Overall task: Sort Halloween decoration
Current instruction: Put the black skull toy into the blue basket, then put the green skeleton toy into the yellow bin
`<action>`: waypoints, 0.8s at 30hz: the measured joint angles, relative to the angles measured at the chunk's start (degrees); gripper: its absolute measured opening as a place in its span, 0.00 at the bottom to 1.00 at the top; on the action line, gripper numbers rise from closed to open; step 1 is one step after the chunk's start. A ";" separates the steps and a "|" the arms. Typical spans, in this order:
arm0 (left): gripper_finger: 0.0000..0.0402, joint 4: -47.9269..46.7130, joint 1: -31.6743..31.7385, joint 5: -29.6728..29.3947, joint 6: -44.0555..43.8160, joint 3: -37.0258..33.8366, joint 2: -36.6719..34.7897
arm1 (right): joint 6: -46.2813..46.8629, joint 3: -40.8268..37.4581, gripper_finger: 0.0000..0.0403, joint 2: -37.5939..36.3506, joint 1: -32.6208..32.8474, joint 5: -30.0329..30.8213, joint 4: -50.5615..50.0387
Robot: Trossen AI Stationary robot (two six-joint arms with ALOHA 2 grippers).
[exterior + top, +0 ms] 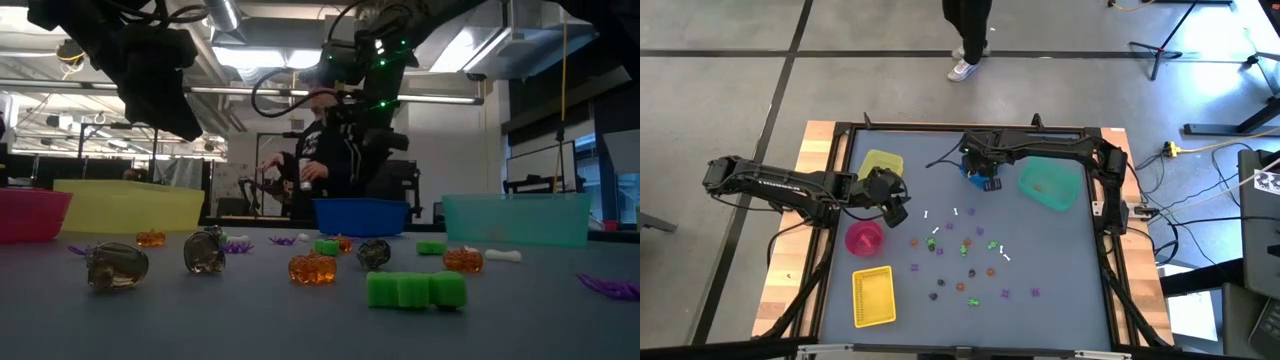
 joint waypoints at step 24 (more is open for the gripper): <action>0.46 32.64 -3.37 16.87 20.71 -0.04 18.15 | 6.14 0.04 0.52 -3.08 0.17 1.24 -7.90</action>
